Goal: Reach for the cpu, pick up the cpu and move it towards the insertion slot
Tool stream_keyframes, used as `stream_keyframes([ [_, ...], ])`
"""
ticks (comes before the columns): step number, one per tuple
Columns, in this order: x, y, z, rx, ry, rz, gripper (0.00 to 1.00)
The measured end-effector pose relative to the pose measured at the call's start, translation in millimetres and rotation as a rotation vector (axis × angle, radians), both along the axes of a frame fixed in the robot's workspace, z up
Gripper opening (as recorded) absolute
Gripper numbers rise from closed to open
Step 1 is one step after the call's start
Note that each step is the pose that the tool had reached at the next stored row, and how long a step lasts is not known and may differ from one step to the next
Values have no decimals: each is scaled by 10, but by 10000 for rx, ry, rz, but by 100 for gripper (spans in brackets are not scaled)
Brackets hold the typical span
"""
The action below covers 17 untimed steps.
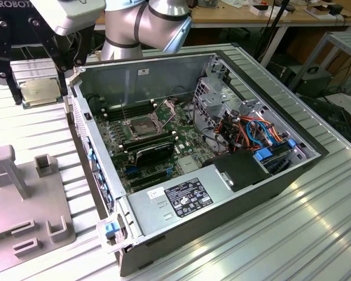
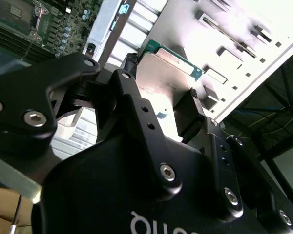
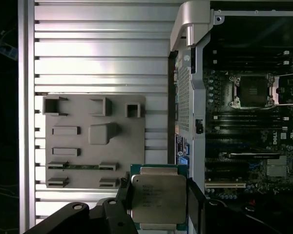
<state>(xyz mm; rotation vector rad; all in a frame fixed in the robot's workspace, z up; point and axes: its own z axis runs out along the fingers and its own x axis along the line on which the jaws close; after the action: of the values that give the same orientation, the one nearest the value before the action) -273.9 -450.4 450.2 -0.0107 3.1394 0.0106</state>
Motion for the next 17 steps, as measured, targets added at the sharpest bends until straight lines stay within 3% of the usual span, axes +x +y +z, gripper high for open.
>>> stream_keyframes([
  [8,239,0,0,0,0,0,55],
  [17,448,1,0,-1,1,-2,55],
])
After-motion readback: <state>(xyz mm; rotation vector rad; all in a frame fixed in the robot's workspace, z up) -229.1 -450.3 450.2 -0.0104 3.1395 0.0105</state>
